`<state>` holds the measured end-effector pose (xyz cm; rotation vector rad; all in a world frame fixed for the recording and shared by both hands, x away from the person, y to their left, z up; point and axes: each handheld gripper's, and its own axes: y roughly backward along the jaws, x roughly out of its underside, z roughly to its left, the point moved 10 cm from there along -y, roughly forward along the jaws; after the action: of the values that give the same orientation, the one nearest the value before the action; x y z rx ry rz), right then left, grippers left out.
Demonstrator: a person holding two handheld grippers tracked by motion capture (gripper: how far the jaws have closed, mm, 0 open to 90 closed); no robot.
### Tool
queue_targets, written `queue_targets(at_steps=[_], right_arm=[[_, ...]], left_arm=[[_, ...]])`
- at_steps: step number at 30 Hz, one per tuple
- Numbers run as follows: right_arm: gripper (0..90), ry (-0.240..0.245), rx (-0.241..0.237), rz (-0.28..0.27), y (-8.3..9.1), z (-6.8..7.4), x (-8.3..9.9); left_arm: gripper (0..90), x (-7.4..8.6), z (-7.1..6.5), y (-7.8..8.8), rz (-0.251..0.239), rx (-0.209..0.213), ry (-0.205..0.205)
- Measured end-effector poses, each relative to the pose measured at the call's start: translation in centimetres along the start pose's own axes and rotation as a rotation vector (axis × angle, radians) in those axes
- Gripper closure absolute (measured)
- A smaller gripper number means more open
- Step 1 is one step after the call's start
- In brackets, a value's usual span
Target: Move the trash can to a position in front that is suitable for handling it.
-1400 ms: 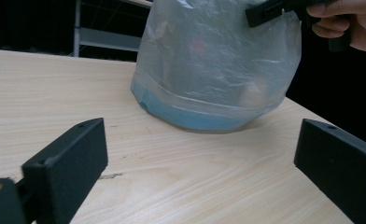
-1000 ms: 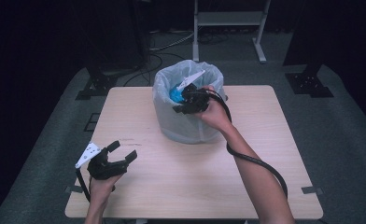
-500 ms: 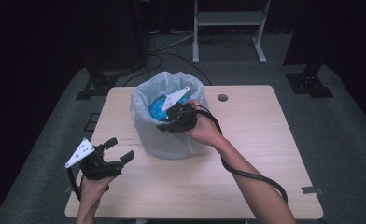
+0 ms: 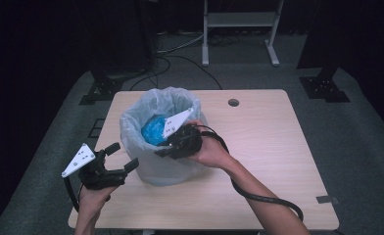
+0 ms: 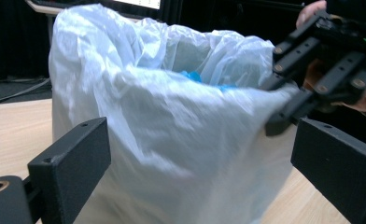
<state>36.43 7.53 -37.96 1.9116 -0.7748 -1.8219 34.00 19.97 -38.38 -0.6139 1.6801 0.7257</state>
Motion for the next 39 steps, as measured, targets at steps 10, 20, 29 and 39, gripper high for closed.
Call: queue_targets(at_steps=[10,20,29,39], right_arm=[[50.0,-0.048,-0.031,-0.092,1.0,0.9,0.0],[33.7,-0.232,-0.017,-0.248,5.1,-0.3,0.7],[29.1,-0.410,0.183,-0.280,8.0,-4.5,2.5],[26.4,-0.545,0.357,-0.269,8.9,-8.8,3.5]], left_arm=[[3.4,-0.7,-0.1,0.1,0.006,-0.033,-0.023],[3.4,-2.1,-0.2,-0.4,0.025,-0.043,-0.067],[3.5,-4.2,2.3,-2.1,0.027,-0.091,-0.066],[7.9,-5.4,5.2,-4.2,0.057,-0.123,-0.021]])
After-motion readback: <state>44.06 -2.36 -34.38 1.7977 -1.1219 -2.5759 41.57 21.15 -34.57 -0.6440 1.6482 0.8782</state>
